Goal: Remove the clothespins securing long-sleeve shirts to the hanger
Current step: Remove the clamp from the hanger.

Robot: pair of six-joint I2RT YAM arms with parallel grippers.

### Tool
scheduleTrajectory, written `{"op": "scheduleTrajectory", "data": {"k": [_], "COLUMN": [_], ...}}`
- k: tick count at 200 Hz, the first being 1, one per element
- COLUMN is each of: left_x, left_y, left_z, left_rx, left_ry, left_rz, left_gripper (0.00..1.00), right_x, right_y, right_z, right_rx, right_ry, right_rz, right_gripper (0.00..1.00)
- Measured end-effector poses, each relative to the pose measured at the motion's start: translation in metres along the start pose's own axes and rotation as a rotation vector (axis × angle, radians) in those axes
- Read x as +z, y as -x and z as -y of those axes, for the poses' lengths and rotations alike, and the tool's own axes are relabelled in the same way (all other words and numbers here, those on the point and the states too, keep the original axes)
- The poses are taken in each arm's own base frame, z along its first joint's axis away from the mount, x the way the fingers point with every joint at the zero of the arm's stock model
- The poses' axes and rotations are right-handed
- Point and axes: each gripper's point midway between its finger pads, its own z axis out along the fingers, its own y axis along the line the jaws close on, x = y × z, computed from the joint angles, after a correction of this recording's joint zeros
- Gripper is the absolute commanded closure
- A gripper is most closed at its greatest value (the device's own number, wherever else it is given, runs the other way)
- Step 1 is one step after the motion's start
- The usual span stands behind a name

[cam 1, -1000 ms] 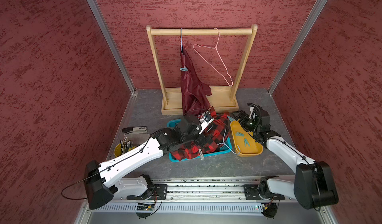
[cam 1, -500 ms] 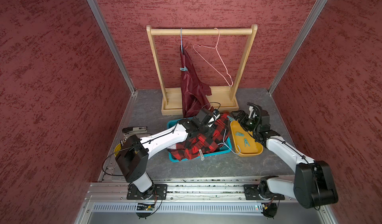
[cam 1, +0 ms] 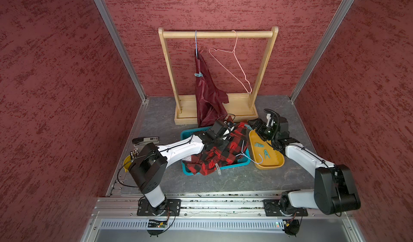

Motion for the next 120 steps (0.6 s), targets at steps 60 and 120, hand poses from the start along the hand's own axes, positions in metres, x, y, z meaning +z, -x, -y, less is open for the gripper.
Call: {"op": "scheduleTrajectory", "data": {"k": [60, 120], "left_x": [0.006, 0.007], "left_y": [-0.002, -0.002], "left_z": [-0.002, -0.001], "left_rx": [-0.029, -0.028], "left_ry": [-0.016, -0.02], "left_rz": [0.031, 0.04], "left_gripper": [0.81, 0.81], "right_x": [0.011, 0.027], "right_y": [-0.005, -0.013], "right_z": [-0.001, 0.004], "right_rx": [0.02, 0.081], "right_ry": [0.035, 0.106], "right_rz": [-0.044, -0.073], "right_gripper": [0.02, 0.1]}}
